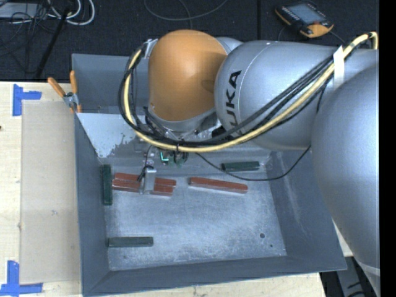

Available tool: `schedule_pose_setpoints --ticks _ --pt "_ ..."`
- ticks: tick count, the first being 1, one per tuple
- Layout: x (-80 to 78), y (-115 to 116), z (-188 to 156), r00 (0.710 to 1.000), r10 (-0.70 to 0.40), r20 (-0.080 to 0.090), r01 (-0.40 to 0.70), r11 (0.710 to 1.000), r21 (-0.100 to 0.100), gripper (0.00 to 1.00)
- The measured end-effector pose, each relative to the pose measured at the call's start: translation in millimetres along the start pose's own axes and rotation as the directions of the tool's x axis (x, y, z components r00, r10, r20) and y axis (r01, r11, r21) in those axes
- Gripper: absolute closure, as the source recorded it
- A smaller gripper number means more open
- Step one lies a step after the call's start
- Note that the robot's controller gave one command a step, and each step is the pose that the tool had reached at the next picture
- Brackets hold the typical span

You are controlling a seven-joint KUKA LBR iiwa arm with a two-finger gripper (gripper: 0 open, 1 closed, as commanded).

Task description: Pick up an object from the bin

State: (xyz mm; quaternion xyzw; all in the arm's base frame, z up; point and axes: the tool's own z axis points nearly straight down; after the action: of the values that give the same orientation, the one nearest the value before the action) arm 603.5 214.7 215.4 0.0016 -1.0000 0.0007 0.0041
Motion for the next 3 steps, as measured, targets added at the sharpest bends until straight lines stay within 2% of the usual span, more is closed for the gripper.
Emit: schedule_pose_setpoints --ticks 1,2,3 --pt "-1.7 -0.9 -5.2 1.000 0.004 0.008 -0.004 1.000 -0.002 0.00" --pt "-8.4 -1.4 46.9 1.000 0.001 0.014 0.000 1.000 -0.003 0.00" --pt "-16.0 2.0 114.2 0.997 -0.081 0.012 0.081 0.997 -0.001 0.00"
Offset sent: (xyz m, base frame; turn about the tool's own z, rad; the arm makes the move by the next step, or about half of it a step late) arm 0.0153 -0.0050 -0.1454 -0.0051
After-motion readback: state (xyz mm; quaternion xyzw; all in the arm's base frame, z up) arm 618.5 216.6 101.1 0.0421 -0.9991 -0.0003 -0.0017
